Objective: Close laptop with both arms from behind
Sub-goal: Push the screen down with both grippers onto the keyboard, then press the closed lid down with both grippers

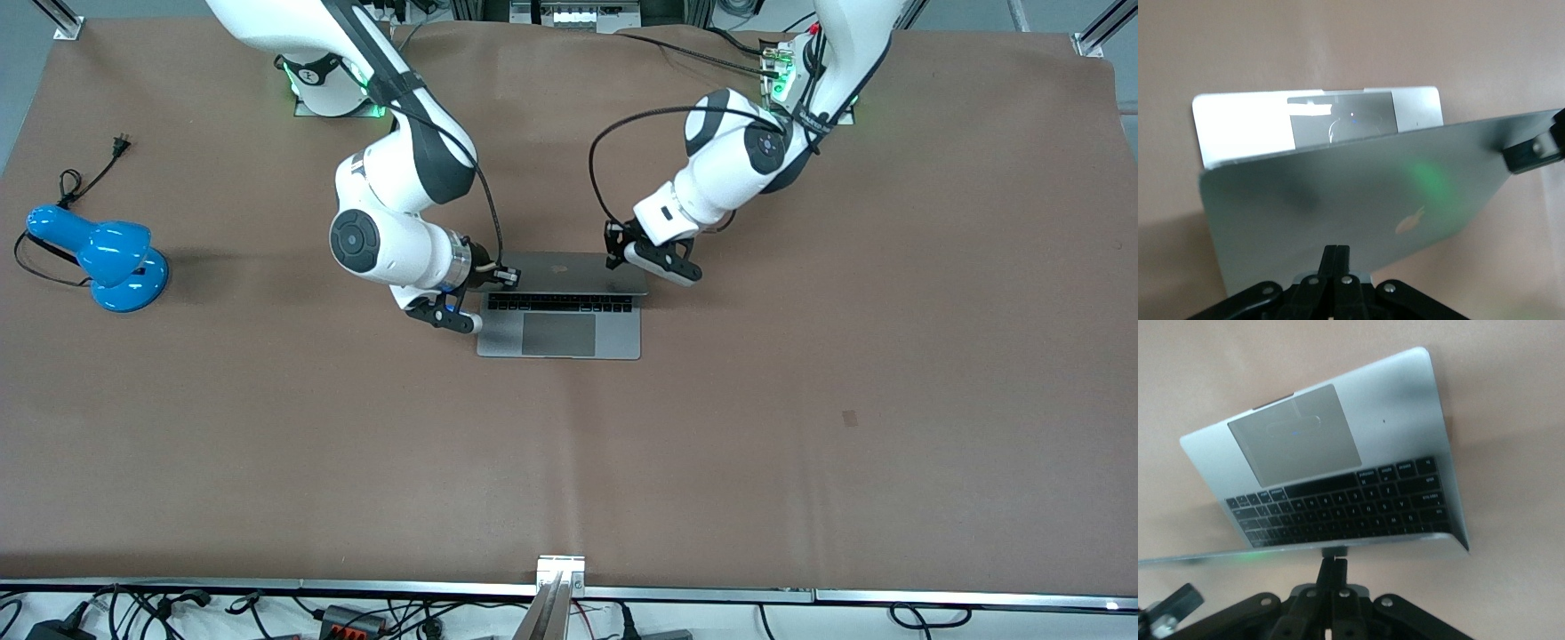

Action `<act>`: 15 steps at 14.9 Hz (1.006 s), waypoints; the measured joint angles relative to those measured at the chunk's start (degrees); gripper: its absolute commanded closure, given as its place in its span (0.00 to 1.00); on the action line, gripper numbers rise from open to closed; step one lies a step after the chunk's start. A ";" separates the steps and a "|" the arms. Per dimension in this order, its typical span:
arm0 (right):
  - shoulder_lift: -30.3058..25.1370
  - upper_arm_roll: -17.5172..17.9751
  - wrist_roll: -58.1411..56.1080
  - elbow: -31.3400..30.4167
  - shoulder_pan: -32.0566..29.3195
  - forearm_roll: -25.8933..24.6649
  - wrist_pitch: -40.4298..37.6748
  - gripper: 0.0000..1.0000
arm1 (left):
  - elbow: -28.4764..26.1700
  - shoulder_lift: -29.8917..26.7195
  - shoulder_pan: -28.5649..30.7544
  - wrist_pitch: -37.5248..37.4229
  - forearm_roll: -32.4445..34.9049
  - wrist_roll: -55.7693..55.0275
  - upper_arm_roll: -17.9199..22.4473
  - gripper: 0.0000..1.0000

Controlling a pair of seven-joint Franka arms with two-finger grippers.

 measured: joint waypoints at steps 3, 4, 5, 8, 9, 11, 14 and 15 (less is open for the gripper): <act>2.11 -0.04 0.00 0.64 0.00 -0.05 2.02 1.00 | 1.79 3.72 0.35 3.99 0.00 2.34 0.15 1.00; 2.96 -0.13 0.00 1.25 0.00 -0.09 2.25 1.00 | 2.47 5.38 0.35 5.34 0.00 3.28 0.16 1.00; 3.77 -0.31 0.00 1.92 -0.03 -0.09 2.31 1.00 | 3.22 6.98 0.34 6.21 0.00 4.02 0.24 1.00; 6.18 -0.75 -0.01 3.81 -0.06 -0.15 2.37 1.00 | 5.61 10.52 0.18 6.80 0.00 5.12 1.31 1.00; 7.00 -0.81 -0.01 4.37 -0.06 -0.17 2.39 1.00 | 6.34 11.55 0.15 6.80 0.00 5.32 1.64 1.00; 8.71 -0.83 -0.01 5.47 -0.06 -0.18 2.53 1.00 | 7.82 13.45 0.10 6.80 0.03 5.74 2.02 1.00; 11.31 -0.84 -0.01 7.54 -0.05 -0.19 2.62 1.00 | 9.79 16.10 -0.03 6.93 0.05 6.60 2.74 1.00; 12.00 -0.85 -0.01 7.97 -0.05 -0.19 2.62 1.00 | 10.36 17.11 -0.11 7.53 0.05 7.07 2.96 1.00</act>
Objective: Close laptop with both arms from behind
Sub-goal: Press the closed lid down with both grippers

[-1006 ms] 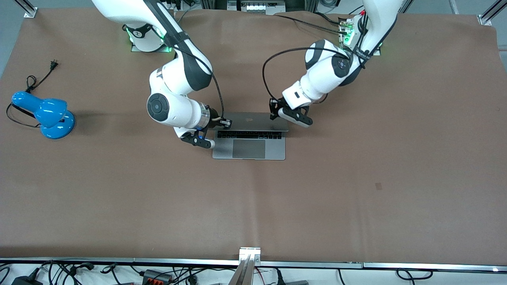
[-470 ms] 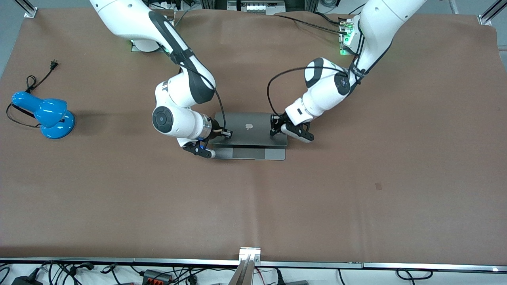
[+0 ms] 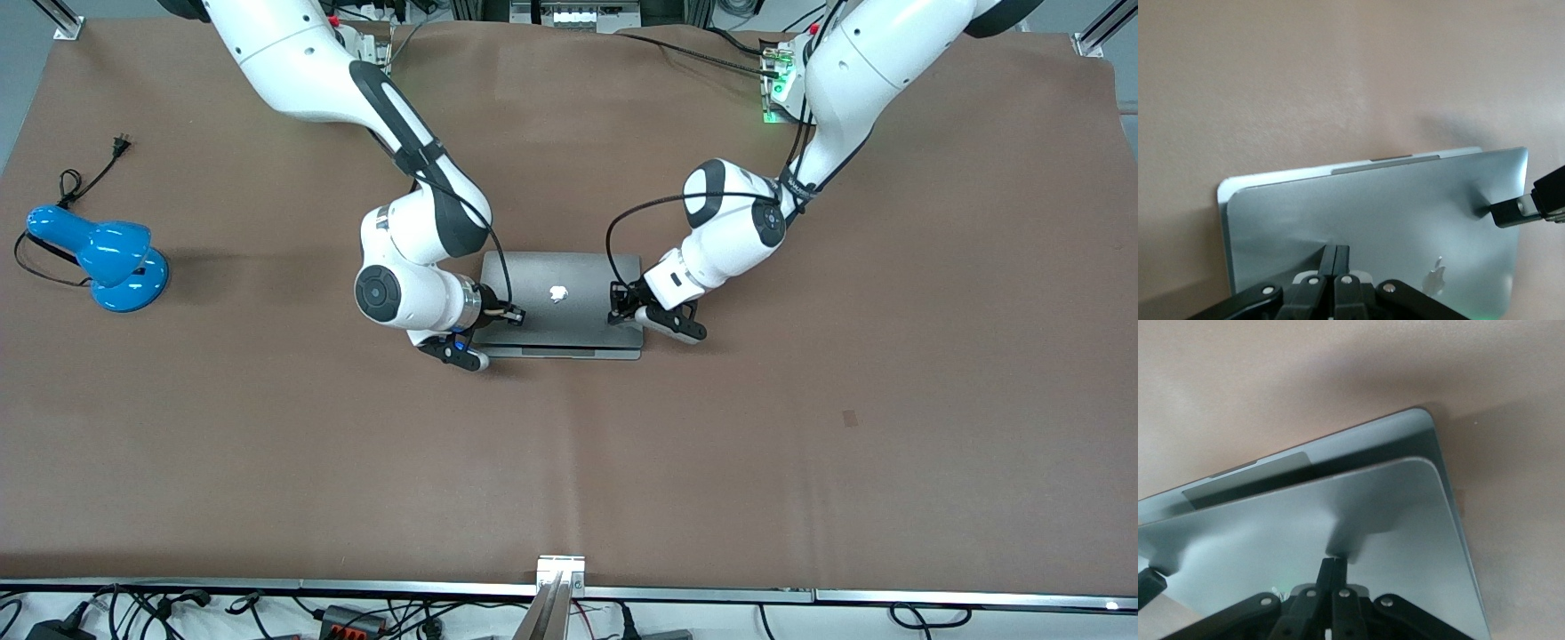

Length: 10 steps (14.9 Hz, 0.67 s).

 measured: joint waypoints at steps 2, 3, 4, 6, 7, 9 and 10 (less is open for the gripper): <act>1.00 -0.01 0.00 0.43 0.00 -0.01 0.60 1.00 | 0.91 2.56 -0.56 3.15 0.00 1.04 0.35 1.00; 1.44 -0.01 0.00 0.45 0.01 -0.01 1.58 1.00 | 1.45 3.93 -1.00 4.32 0.00 1.39 0.57 1.00; 1.90 -0.01 0.00 0.46 0.06 -0.01 2.51 1.00 | 2.01 5.11 -1.41 5.08 0.00 1.73 0.82 1.00; 2.87 0.00 -0.01 0.59 0.22 -0.02 3.96 1.00 | 2.72 5.51 -1.87 5.48 0.00 1.99 1.05 1.00; 3.14 0.00 -0.03 0.67 0.26 -0.02 4.32 1.00 | 2.85 5.50 -2.32 5.48 0.00 2.00 1.43 1.00; 3.17 0.00 -0.07 1.17 0.22 -0.14 4.50 1.00 | 3.12 5.48 -2.85 5.49 0.00 2.02 1.85 1.00; 3.16 -0.08 -0.08 1.89 0.16 -0.37 4.48 1.00 | 3.17 5.48 -2.93 5.49 0.00 2.03 1.92 1.00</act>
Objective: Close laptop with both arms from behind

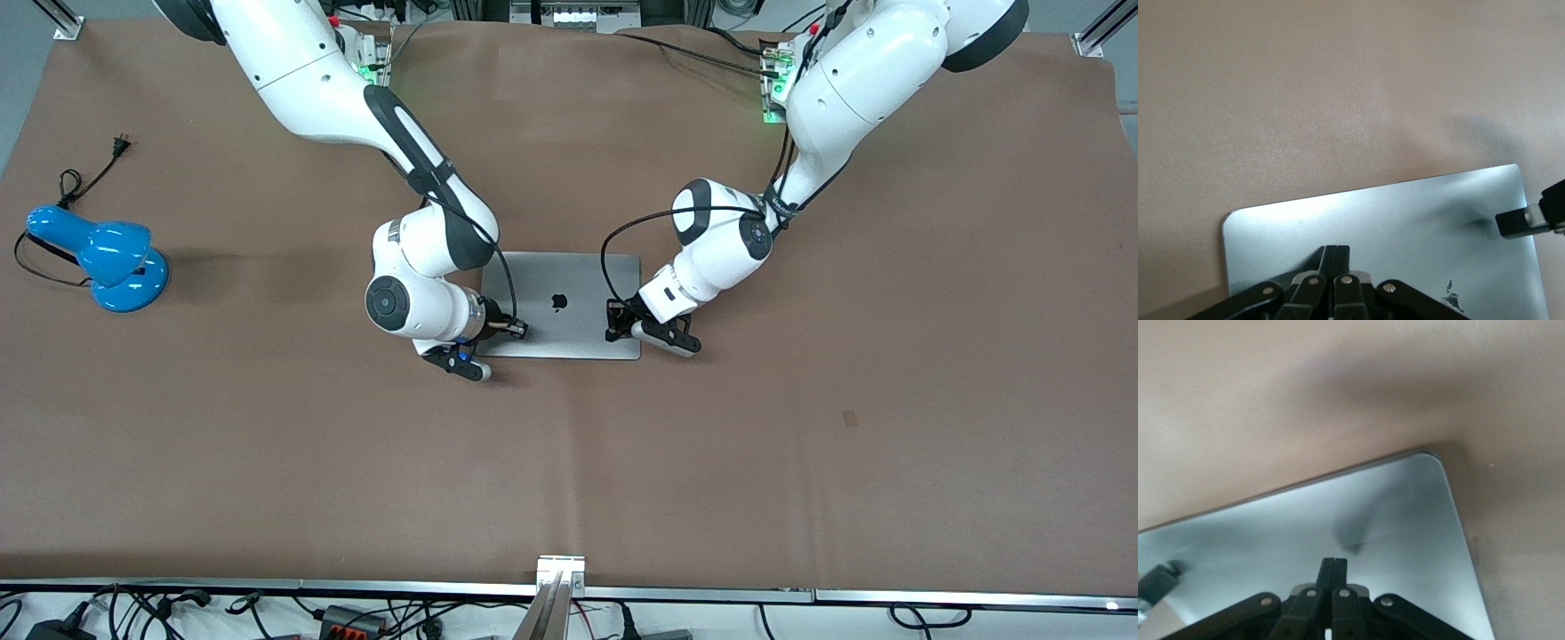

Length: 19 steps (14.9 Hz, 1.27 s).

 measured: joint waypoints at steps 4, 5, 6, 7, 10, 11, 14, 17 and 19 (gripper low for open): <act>-0.71 -2.68 -0.09 5.20 -0.49 -4.09 -6.44 1.00 | 0.16 -0.01 -0.07 0.00 0.00 0.02 0.10 1.00; -1.38 -3.41 -0.15 7.12 -0.91 -5.93 -9.99 1.00 | 0.32 -0.05 -0.05 -0.07 0.00 0.03 0.23 1.00; -2.47 -4.08 -0.15 8.99 -1.51 -7.81 -14.01 1.00 | 0.58 -0.14 0.02 -0.58 0.00 0.10 0.45 1.00; -3.79 -4.55 -0.39 10.42 -2.36 -9.42 -17.72 1.00 | 0.96 -0.31 0.25 -1.75 0.01 0.20 0.66 1.00; -8.59 -4.90 -5.82 12.45 -5.93 -12.33 -26.03 1.00 | 2.80 -2.31 1.48 -8.75 0.04 0.65 1.33 1.00; -10.17 -5.01 -8.19 12.55 -6.97 -13.69 -28.02 1.00 | 3.78 -3.45 2.00 -12.09 0.05 0.74 1.49 1.00; -14.38 -5.14 -12.97 12.64 -10.10 -17.15 -34.68 1.00 | 7.16 -7.24 2.54 -22.59 0.35 0.82 3.40 1.00; -18.86 -5.23 -17.96 12.75 -13.30 -19.74 -40.29 1.00 | 10.31 -9.83 3.32 -32.68 4.16 0.82 5.67 1.00; -22.03 -5.33 -24.07 12.76 -15.46 -23.95 -43.36 1.00 | 12.23 -10.76 4.86 -39.68 8.19 0.81 6.23 1.00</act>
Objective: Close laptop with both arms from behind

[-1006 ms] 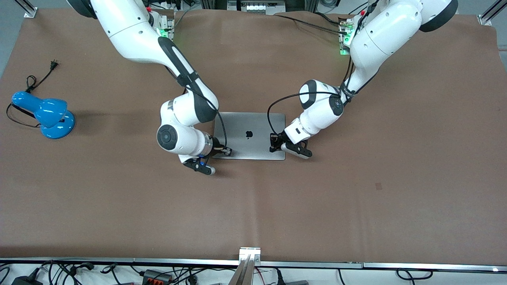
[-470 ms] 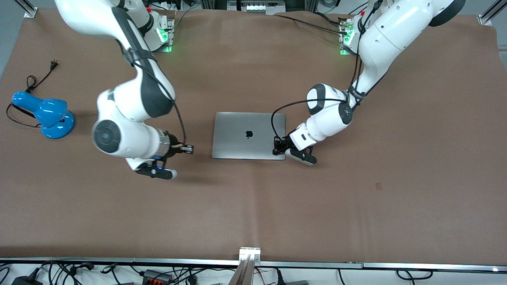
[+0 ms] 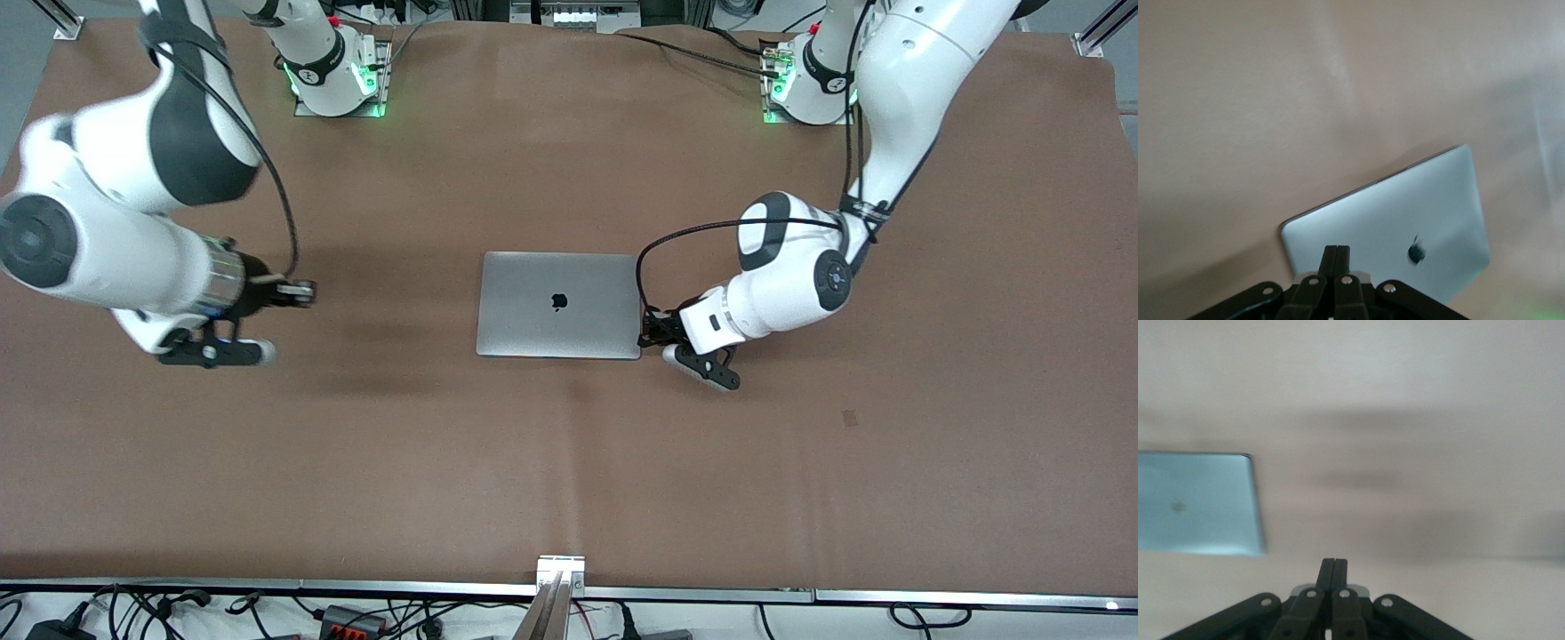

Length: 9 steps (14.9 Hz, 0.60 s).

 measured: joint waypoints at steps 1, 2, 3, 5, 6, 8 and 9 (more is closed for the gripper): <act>-1.34 -0.08 -3.03 0.02 -0.90 -1.49 -1.24 1.00 | 1.22 -0.19 0.90 -3.85 2.15 -0.03 0.07 1.00; -2.50 -0.15 -5.22 0.18 -1.77 -2.35 -2.50 1.00 | 2.55 -0.27 1.63 -7.90 4.23 -0.03 0.15 1.00; -3.41 -0.18 -6.53 0.80 -2.61 -2.77 -4.18 1.00 | 3.72 -0.37 2.06 -11.56 6.38 -0.03 0.42 1.00; -4.49 -0.18 -7.93 3.01 -3.81 -3.57 -7.51 1.00 | 6.15 -0.78 2.22 -18.66 10.29 -0.36 1.41 1.00; -4.61 -0.18 -8.95 3.67 -3.97 -4.28 -8.16 0.98 | 7.39 -1.18 2.30 -22.39 11.58 -0.71 1.93 1.00; -4.38 -0.18 -10.94 3.97 -4.04 -4.83 -8.25 0.50 | 10.76 -2.04 2.84 -31.86 15.09 -0.86 2.67 1.00; -4.16 -0.19 -11.82 3.97 -4.17 -4.89 -8.25 0.00 | 12.91 -2.41 3.19 -36.95 17.47 -0.92 2.80 1.00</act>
